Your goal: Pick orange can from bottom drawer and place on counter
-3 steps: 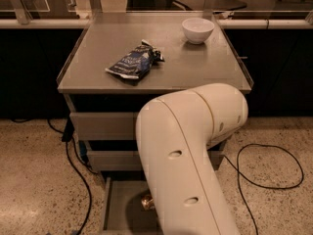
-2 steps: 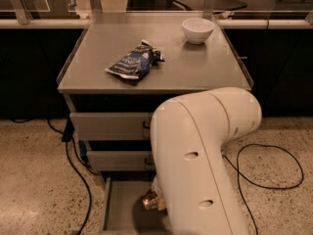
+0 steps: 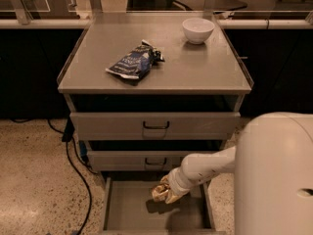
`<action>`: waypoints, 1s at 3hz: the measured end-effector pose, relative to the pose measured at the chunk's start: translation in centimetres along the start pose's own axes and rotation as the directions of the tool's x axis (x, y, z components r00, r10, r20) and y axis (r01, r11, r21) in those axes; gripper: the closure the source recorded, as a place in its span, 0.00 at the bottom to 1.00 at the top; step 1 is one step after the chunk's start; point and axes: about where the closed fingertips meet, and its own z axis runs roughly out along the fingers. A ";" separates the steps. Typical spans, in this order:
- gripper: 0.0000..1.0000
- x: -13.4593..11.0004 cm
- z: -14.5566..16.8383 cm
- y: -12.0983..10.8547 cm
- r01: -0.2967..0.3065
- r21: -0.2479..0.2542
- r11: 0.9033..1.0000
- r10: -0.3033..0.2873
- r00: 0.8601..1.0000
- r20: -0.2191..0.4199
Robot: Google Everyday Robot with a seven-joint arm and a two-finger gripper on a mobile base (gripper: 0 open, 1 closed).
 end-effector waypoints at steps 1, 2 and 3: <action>1.00 1.7 -1.4 0.3 -0.036 0.053 0.998 0.035 0.999 0.025; 1.00 1.7 -1.4 0.3 -0.036 0.053 0.998 0.035 0.999 0.025; 1.00 0.7 -3.6 -1.3 0.003 0.079 0.997 -0.005 1.000 0.024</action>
Offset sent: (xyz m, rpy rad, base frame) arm 0.0025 -0.0167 0.0053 0.0403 -0.0223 -0.0352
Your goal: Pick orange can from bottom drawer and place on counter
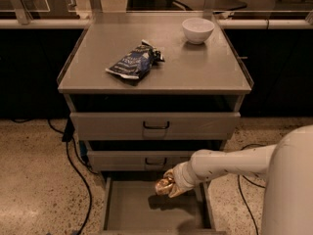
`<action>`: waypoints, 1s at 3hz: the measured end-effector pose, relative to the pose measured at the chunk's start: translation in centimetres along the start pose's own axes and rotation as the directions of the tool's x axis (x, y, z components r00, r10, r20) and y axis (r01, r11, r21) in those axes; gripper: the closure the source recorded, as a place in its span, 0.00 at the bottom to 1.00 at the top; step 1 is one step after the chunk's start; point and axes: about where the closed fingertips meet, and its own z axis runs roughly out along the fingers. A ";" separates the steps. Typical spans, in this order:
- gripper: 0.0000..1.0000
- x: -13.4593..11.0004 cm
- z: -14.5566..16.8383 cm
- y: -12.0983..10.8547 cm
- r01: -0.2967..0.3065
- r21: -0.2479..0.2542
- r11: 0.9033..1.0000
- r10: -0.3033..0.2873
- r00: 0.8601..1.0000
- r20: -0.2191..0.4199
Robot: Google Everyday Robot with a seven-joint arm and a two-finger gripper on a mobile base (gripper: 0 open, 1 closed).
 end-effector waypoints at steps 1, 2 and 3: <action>1.00 -2.9 -6.9 -4.2 0.097 0.080 0.992 -0.096 0.995 -0.008; 1.00 -3.1 -7.7 -4.7 0.109 0.083 0.991 -0.109 0.994 -0.003; 1.00 -4.3 -11.8 -7.0 0.165 0.117 0.979 -0.165 0.986 -0.010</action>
Offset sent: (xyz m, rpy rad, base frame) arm 0.0117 0.0040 0.0705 0.0096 -0.0924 0.0469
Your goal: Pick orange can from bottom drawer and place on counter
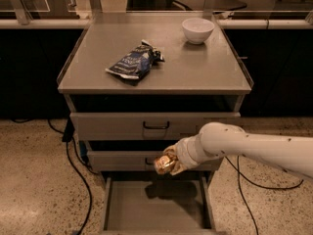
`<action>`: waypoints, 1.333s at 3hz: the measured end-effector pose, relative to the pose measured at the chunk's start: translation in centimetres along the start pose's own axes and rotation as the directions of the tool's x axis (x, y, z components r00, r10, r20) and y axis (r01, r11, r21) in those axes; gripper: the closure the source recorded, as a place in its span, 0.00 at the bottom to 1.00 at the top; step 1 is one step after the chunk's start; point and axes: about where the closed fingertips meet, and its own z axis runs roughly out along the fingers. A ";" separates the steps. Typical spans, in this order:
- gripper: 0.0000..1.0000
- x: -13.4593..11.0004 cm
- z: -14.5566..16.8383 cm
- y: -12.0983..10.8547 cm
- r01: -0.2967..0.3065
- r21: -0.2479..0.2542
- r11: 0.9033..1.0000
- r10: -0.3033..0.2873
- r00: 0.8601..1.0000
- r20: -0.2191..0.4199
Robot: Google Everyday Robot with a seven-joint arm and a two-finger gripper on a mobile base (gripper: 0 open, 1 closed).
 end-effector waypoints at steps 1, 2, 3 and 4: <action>1.00 -1.1 -4.1 -3.4 0.062 0.045 0.997 -0.062 0.998 -0.007; 1.00 -2.5 -8.1 -7.1 0.110 0.100 0.989 -0.111 0.994 0.007; 1.00 -4.2 -12.1 -10.7 0.151 0.152 0.977 -0.155 0.988 0.018; 1.00 -5.1 -15.0 -12.9 0.168 0.181 0.969 -0.172 0.985 0.007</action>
Offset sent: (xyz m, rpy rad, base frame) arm 0.0366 0.0100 0.1818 0.0693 -0.2099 0.1080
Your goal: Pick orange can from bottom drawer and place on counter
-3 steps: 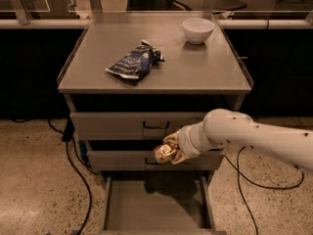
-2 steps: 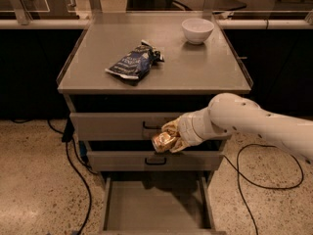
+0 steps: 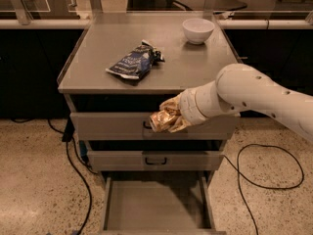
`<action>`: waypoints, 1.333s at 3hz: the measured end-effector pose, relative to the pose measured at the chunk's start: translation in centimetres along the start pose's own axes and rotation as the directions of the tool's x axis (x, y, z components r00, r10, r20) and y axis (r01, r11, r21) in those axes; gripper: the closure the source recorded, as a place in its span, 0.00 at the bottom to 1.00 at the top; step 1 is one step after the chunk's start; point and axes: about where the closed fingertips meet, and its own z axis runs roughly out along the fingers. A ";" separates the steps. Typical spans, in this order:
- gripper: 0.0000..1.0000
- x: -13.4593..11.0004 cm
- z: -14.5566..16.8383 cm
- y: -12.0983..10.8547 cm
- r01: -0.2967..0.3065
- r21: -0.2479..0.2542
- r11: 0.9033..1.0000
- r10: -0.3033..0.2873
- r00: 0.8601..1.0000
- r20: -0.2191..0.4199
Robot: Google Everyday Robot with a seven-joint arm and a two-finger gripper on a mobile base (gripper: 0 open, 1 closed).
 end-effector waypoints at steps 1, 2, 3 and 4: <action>1.00 -0.5 -0.8 -0.8 0.018 -0.001 1.000 -0.018 1.000 -0.005; 1.00 -0.5 -2.7 -3.3 0.063 0.000 0.998 -0.063 0.998 -0.016; 1.00 0.1 -6.5 -9.4 0.116 0.024 0.993 -0.115 0.993 -0.022; 1.00 0.9 -9.3 -15.1 0.169 0.050 0.984 -0.167 0.985 -0.046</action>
Offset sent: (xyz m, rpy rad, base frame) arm 0.0460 -0.0100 0.1362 -0.0551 -0.1411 0.0631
